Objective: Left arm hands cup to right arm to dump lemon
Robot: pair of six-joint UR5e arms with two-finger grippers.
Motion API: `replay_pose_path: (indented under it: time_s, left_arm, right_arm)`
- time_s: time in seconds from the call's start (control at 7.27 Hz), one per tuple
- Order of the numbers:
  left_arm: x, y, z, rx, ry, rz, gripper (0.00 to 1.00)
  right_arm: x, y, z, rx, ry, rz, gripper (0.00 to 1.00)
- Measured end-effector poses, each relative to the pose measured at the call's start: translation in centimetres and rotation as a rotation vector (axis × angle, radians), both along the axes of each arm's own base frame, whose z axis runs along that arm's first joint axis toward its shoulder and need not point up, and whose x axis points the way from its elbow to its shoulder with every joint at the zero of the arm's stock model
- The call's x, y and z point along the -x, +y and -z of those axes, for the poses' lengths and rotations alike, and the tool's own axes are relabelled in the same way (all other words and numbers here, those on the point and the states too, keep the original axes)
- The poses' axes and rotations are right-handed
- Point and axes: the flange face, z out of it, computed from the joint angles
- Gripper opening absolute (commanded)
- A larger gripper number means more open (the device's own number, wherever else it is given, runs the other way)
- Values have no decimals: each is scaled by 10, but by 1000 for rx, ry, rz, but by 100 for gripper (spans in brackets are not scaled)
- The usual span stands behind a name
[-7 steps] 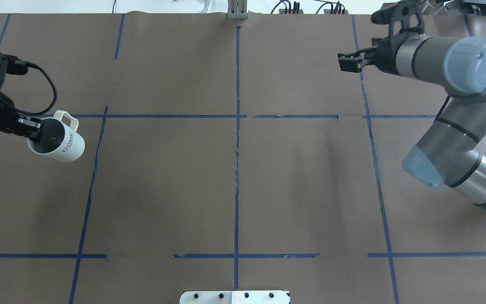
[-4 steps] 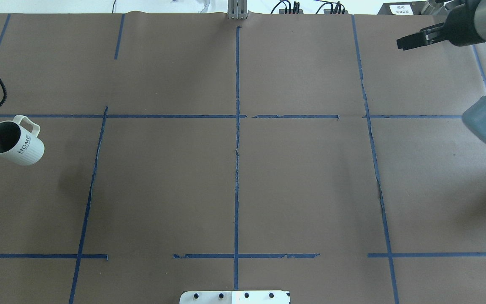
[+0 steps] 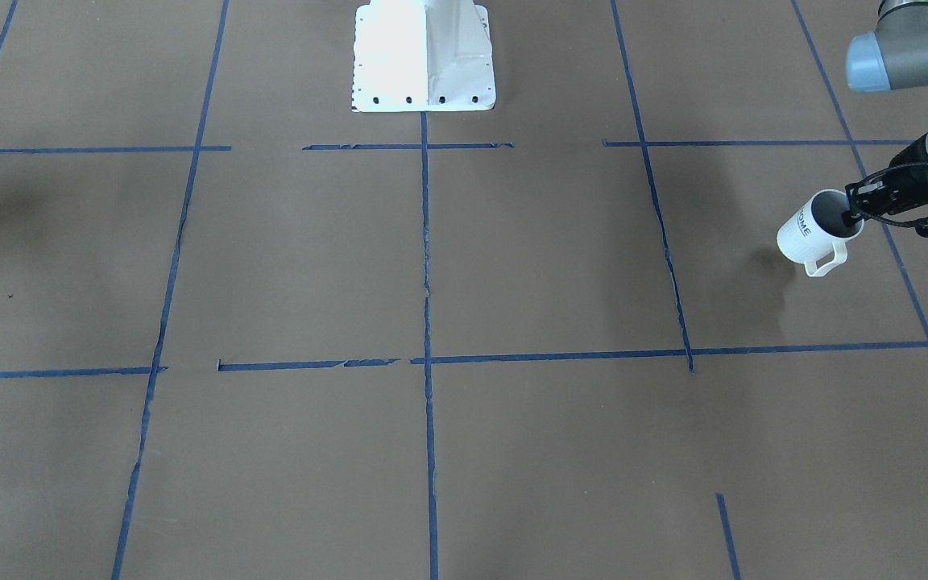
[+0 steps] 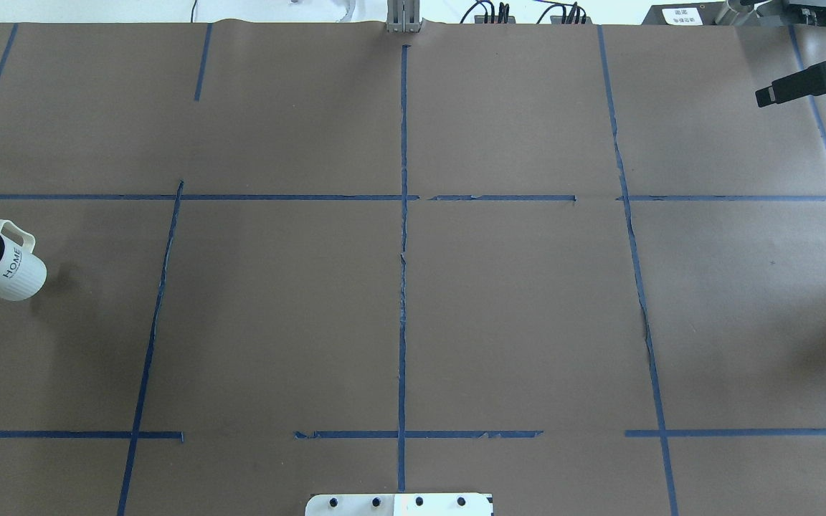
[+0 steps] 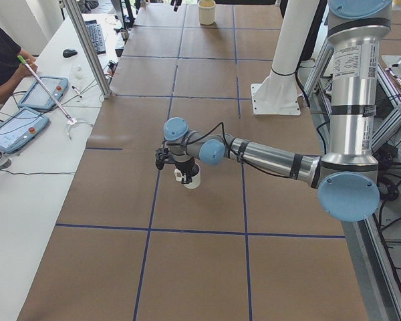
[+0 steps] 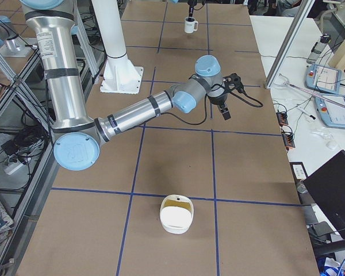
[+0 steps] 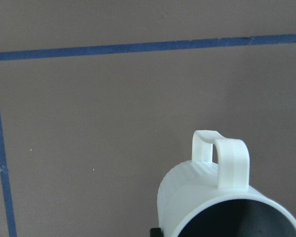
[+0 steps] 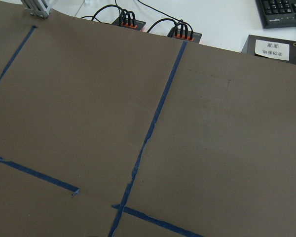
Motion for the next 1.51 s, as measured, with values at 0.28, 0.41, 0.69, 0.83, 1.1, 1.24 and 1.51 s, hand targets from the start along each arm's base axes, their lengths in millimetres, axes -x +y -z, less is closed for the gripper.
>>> replay_pose_path:
  time_s: [0.28,0.41,0.69,0.83,1.1,1.24,1.51]
  left_arm:
    - [-4,-2,-6,-25,37,45,2]
    - [-13,0,-4,-42,47,32,3]
    - [-33,8,2,-66,53,-14,7]
    - [-36,11,4,-72,53,-22,9]
    - [-31,26,7,-73,52,-28,11]
    - [-28,32,4,-67,48,-29,15]
    - [-29,35,-3,-51,39,-35,83]
  right_arm:
    - [-1,3,-1,10,-7,9,100]
    - [-1,4,0,9,-9,10,100]
    - [-1,5,2,5,-11,12,100]
    - [-1,5,3,3,-11,13,100]
    - [-1,6,5,-2,-13,13,100]
    - [-1,7,6,-3,-13,13,100]
    - [-1,7,7,-4,-14,13,100]
